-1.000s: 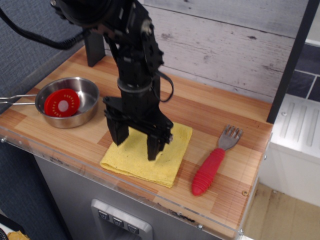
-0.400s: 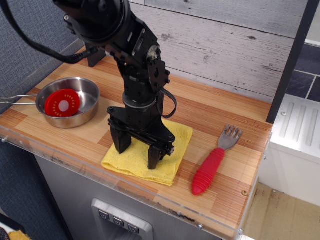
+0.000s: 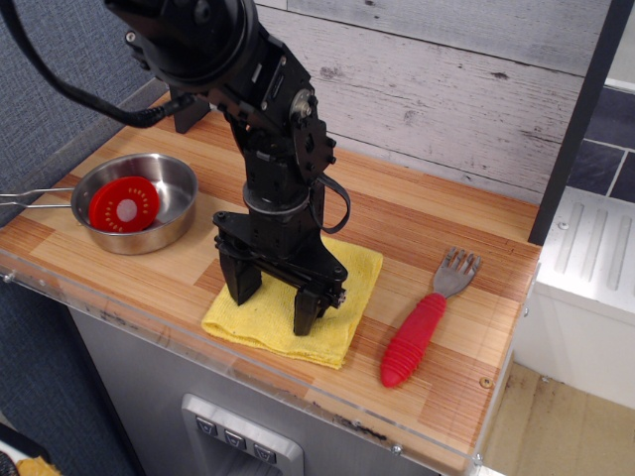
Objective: Pick the yellow towel and pace it on the side of the wall
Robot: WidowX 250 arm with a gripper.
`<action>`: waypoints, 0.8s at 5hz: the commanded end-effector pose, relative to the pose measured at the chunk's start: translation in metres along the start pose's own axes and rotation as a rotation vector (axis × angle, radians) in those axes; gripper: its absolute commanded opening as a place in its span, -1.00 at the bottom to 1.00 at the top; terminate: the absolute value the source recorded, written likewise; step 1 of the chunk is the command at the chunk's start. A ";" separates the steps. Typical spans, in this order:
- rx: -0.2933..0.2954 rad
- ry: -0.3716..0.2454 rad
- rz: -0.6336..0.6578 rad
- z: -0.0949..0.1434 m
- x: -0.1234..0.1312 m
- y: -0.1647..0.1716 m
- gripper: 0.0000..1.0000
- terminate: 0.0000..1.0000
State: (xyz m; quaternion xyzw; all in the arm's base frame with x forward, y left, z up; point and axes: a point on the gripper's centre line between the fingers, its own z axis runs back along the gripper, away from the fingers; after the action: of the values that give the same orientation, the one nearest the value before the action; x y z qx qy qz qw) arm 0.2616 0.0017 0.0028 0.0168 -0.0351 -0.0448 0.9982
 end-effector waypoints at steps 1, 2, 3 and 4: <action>-0.021 0.045 -0.032 -0.014 0.015 -0.004 1.00 -1.00; 0.000 0.024 -0.043 -0.012 0.034 -0.006 1.00 -1.00; 0.029 0.021 -0.062 -0.015 0.057 -0.005 1.00 -1.00; 0.059 0.013 -0.089 -0.013 0.074 -0.005 1.00 -1.00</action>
State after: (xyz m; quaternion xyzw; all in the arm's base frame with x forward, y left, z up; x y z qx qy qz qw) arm 0.3408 -0.0086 0.0061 0.0467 -0.0405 -0.0948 0.9936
